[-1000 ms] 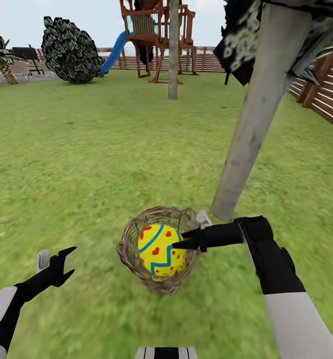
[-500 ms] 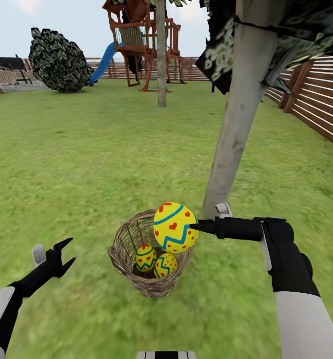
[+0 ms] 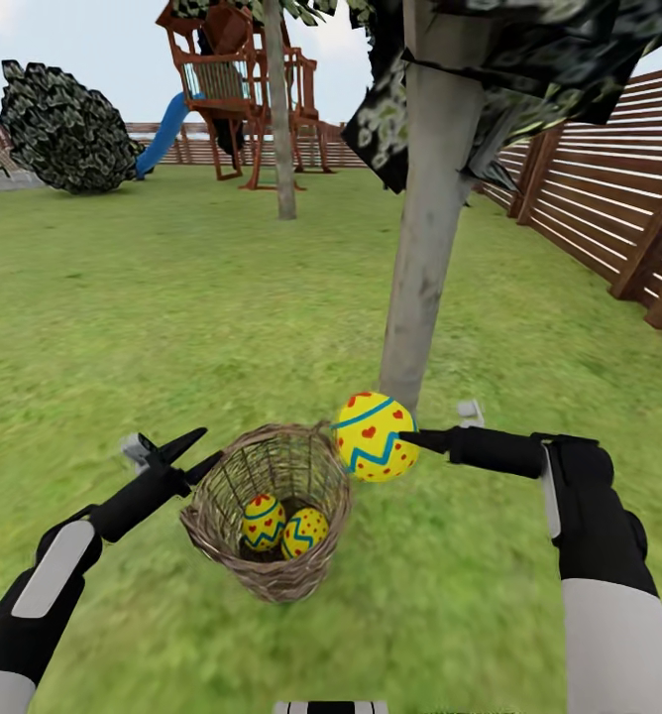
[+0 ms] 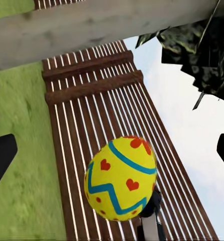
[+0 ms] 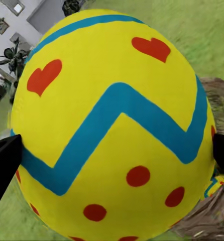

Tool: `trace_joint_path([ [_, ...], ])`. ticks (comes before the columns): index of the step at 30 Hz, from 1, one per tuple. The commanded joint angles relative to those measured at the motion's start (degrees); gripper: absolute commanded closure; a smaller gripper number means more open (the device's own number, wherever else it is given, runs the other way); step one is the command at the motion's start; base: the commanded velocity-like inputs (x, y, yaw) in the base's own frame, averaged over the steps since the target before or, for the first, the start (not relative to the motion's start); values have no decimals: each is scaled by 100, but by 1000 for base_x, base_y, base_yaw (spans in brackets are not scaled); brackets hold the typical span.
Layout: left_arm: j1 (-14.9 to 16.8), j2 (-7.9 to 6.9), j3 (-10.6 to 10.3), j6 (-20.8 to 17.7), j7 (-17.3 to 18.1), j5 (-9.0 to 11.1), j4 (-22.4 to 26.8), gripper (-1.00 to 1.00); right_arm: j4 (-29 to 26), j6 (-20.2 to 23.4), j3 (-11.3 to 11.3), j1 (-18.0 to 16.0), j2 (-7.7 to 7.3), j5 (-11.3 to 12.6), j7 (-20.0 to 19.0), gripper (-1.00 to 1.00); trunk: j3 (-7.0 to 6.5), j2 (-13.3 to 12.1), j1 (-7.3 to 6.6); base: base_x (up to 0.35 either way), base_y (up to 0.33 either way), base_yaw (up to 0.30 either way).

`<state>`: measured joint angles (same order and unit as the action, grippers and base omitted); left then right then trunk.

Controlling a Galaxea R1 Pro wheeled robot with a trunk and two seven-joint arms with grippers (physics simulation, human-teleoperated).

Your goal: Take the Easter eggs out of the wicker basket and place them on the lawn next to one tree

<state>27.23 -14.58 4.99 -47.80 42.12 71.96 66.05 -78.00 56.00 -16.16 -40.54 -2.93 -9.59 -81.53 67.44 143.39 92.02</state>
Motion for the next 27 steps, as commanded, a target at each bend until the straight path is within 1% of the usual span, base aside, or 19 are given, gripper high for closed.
trace_joint_path([
  [1, 1, -1, 2, -28, 1, 11, 8, -100, -4, 53, -15, -6, 3, -60, 79, 100, -2, 2, -1, 0, 0, -222],
  [4, 1, -1, 2, -28, 2, 11, 13, -100, -13, 46, -21, -6, 3, -56, 517, 100, -21, 2, -1, 0, 0, -222],
  [6, 1, -1, 2, -22, -1, 11, 13, -100, -7, 9, 13, -6, 34, -60, 597, 100, -34, 2, -1, 0, 0, -222],
  [8, 1, 1, 2, -20, 3, 11, 13, -100, 23, -109, 31, -6, 62, -61, 811, 100, -47, 2, -1, 0, 0, -222],
  [9, 1, 49, 3, -19, 4, 11, 13, -100, 31, -146, 38, -6, 68, -51, 1045, 100, -53, 2, -1, 0, 0, -222],
  [10, 1, 140, 4, -19, 0, 6, 13, -100, 31, -164, 46, -6, 69, -47, 1207, 100, -59, 2, -1, 0, 0, -222],
  [11, 1, 208, -1, -14, -8, -5, 13, -100, 34, -197, 73, -6, 56, -48, 1276, 100, -66, 2, -1, 0, -16, -222],
  [12, 1, 266, -5, -12, -19, -16, 13, -100, 42, -257, 111, -6, 39, -95, 1302, 100, -72, 2, -1, 0, -94, -222],
  [13, 1, 306, -6, -11, -24, -24, 13, -100, 53, -332, 129, -6, 30, -226, 1305, 100, -79, 2, -1, 0, -186, -222],
  [14, 1, 328, -11, -7, -26, -28, 13, -100, 71, -423, 138, 0, 27, -435, 1301, 100, -85, 2, -1, 0, -238, -222],
  [15, 1, 343, -46, -3, -28, -31, 13, -100, 172, -625, 145, 68, 39, -836, 1298, 100, -92, 2, -1, 0, -276, -222],
  [16, 1, 348, -86, -2, -28, -32, 13, -100, 302, -805, 145, 125, 50, -1036, 1303, 100, -98, 2, -1, 0, -287, -222],
  [18, 1, 350, -154, -2, -24, -33, 14, -100, 680, -1066, 135, 174, 43, -1143, 1322, 100, -111, 2, -1, 0, -290, -222],
  [20, 1, 353, -239, -1, -21, -33, 13, -100, 892, -1195, 131, 184, 42, -1197, 1340, 100, -124, 2, -1, 0, -158, -222],
  [25, 1, 403, -300, -1, -16, -33, 15, -100, 954, -1300, 130, 187, 38, -1212, 1358, 100, -156, 2, -1, 0, -16, -222],
  [27, 1, 404, -300, 6, -31, -33, 13, -100, 961, -1365, 130, 187, 49, -1212, 1682, 100, -168, 2, -1, 0, -237, -222],
])
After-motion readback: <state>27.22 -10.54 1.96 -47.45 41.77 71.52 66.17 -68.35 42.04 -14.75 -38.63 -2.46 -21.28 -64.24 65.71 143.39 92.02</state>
